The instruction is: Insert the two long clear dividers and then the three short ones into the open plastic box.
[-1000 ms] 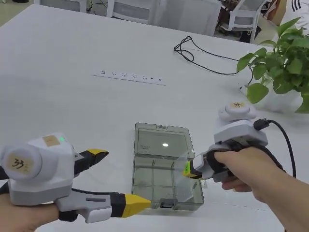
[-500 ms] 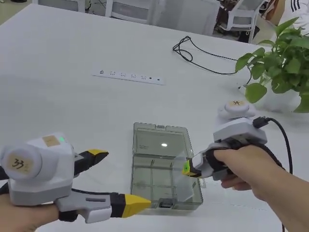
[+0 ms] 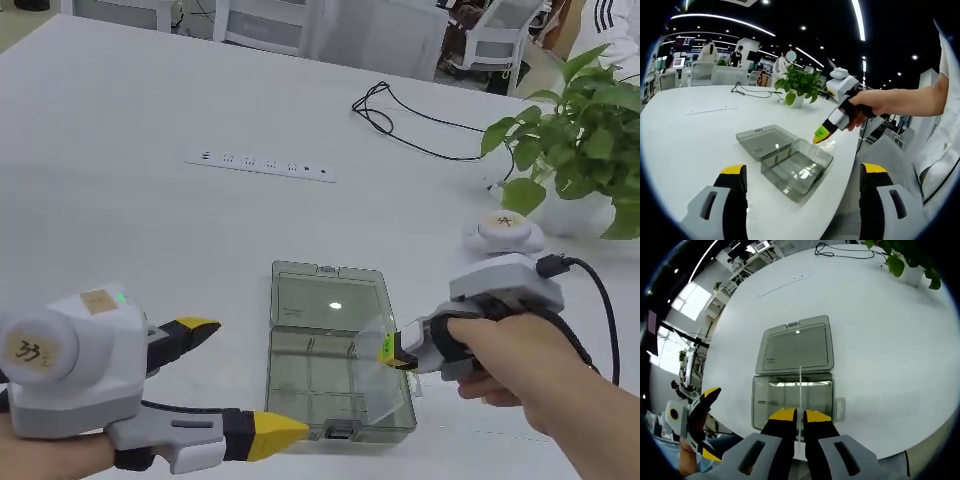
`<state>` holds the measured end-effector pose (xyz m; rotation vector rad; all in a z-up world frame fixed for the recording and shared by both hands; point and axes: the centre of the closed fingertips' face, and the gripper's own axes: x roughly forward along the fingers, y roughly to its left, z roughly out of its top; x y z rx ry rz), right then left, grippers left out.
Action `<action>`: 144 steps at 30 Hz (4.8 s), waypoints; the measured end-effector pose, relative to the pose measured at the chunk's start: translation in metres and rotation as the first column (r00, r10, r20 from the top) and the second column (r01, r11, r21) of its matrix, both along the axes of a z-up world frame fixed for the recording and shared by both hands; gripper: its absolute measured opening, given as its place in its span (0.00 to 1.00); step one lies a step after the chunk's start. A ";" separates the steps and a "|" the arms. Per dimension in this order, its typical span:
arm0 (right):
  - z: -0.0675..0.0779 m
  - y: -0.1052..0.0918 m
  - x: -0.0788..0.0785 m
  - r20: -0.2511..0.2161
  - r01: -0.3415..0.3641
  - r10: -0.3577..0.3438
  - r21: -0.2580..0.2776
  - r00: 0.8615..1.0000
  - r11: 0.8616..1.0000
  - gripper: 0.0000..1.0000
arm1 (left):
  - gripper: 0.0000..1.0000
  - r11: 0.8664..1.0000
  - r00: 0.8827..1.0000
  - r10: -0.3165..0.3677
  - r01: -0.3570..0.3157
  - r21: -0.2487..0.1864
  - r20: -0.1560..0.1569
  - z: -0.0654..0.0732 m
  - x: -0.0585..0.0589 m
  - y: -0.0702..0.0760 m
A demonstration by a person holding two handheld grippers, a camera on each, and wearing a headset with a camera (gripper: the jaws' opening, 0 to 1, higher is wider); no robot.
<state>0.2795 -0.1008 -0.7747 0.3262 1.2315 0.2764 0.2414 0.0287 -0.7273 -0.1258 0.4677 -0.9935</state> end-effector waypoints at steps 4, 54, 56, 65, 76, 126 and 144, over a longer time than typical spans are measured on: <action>0.002 -0.002 0.002 0.025 0.032 -0.033 0.007 0.999 0.999 0.06 | 0.95 1.000 1.000 -0.010 0.010 -0.002 -0.001 0.001 0.000 -0.001; -0.014 0.001 -0.002 0.083 0.023 -0.017 -0.073 0.996 0.997 0.06 | 0.95 0.999 0.999 -0.041 0.041 -0.014 -0.008 -0.002 -0.001 -0.005; -0.015 0.002 -0.002 0.082 0.020 -0.013 -0.073 0.997 0.997 0.06 | 0.95 0.999 0.999 -0.041 0.041 -0.014 -0.009 -0.002 0.000 -0.005; -0.016 0.001 -0.002 0.081 0.018 -0.011 -0.078 0.997 0.997 0.06 | 0.94 0.999 0.999 -0.037 0.037 -0.013 -0.014 -0.003 0.000 -0.004; -0.018 0.002 0.001 0.075 0.005 0.001 -0.086 0.997 0.996 0.06 | 0.94 0.999 0.999 -0.037 0.036 -0.015 -0.015 -0.004 0.001 -0.004; -0.041 0.018 -0.002 0.080 -0.237 0.236 0.012 0.969 0.971 0.10 | 0.94 0.994 0.995 0.092 -0.089 0.066 -0.038 -0.015 0.010 0.026; 0.019 0.012 0.009 0.420 -0.453 0.389 0.060 0.820 0.889 0.29 | 0.78 0.891 0.963 0.226 -0.142 0.431 -0.150 -0.083 0.023 0.084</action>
